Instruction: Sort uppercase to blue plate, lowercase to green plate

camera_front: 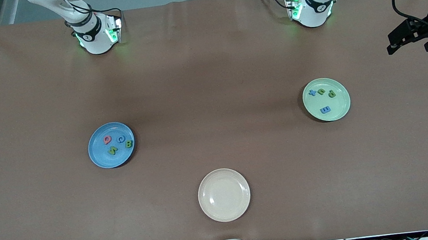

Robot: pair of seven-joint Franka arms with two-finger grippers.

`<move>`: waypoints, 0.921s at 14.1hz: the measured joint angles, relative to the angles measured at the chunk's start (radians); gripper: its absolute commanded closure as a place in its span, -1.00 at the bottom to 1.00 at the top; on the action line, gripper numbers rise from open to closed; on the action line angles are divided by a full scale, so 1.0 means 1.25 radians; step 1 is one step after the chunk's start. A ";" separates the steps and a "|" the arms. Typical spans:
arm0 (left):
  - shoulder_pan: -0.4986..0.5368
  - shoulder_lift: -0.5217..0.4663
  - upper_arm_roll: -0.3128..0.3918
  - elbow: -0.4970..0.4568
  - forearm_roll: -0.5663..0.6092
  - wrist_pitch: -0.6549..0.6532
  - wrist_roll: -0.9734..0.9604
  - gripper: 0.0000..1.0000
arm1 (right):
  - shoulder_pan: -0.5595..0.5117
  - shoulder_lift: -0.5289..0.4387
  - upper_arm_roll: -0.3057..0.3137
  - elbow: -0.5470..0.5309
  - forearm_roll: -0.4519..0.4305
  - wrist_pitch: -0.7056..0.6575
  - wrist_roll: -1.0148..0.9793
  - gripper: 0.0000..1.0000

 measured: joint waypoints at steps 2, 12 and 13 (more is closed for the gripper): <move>0.000 -0.001 0.000 0.000 0.000 0.000 0.000 -0.99 | 0.000 0.000 0.000 0.000 0.000 0.000 0.000 -1.00; 0.000 -0.001 -0.011 -0.001 0.016 0.017 0.000 -0.99 | 0.000 0.000 0.000 -0.001 0.000 0.000 0.000 -1.00; 0.000 -0.001 -0.011 -0.001 0.016 0.019 0.000 -0.99 | 0.000 0.000 0.000 -0.001 0.000 0.000 0.000 -1.00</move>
